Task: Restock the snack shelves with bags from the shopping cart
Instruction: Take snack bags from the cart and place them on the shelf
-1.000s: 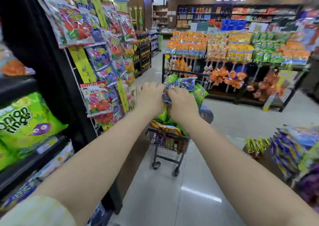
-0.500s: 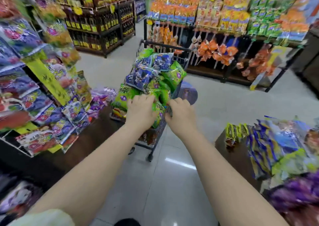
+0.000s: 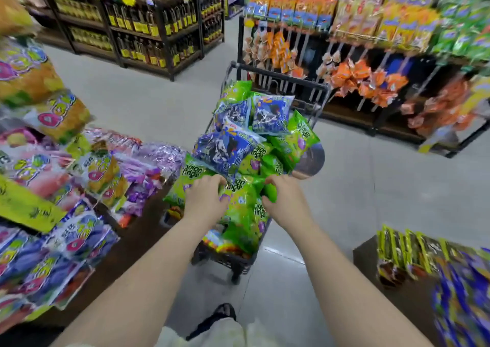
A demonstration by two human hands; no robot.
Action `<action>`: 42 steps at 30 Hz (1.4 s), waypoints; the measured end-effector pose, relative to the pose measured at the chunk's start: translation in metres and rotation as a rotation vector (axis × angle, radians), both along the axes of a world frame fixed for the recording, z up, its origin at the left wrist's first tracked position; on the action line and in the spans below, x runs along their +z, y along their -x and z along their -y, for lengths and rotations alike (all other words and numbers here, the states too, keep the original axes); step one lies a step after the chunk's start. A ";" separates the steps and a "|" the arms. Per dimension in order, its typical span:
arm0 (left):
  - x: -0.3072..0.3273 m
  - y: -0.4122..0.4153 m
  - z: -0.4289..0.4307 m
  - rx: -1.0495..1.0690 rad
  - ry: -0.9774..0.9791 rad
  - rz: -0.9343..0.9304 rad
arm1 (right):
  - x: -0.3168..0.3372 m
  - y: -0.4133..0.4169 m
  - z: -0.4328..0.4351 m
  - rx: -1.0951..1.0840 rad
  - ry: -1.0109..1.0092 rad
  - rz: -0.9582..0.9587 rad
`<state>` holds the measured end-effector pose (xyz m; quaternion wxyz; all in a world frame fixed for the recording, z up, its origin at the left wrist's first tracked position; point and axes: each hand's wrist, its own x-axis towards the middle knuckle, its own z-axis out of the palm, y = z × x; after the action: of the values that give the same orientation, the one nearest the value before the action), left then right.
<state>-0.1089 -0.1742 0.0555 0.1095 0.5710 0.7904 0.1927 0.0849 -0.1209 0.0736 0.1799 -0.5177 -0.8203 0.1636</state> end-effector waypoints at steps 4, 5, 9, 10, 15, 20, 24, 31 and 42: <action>-0.016 0.041 -0.066 0.070 0.054 0.085 | 0.000 0.032 -0.074 -0.031 0.091 -0.121; -0.020 0.048 -0.080 0.099 0.072 0.112 | -0.001 0.038 -0.090 -0.049 0.118 -0.163; -0.034 0.064 -0.120 0.203 0.051 0.211 | -0.018 0.051 -0.145 -0.133 0.365 -0.270; -0.037 0.069 -0.132 0.219 0.038 0.228 | -0.024 0.055 -0.159 -0.155 0.446 -0.288; -0.046 0.094 -0.185 0.306 0.135 0.316 | -0.062 0.082 -0.206 -0.206 0.968 -0.381; -0.047 0.095 -0.199 0.364 0.235 0.494 | -0.087 0.101 -0.218 -0.179 1.261 -0.503; -0.048 0.086 -0.193 0.468 0.171 0.482 | -0.088 0.110 -0.210 -0.188 1.310 -0.711; -0.034 0.058 -0.143 0.837 -0.122 0.549 | -0.065 0.117 -0.206 0.127 1.184 -0.671; 0.006 0.003 0.020 1.204 -0.440 0.805 | -0.022 0.176 -0.144 0.745 1.382 -0.373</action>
<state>-0.1121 -0.1941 0.0615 0.1490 -0.0651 0.8081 0.5661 -0.0906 0.0230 0.0514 -0.1134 -0.1685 -0.6088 0.7669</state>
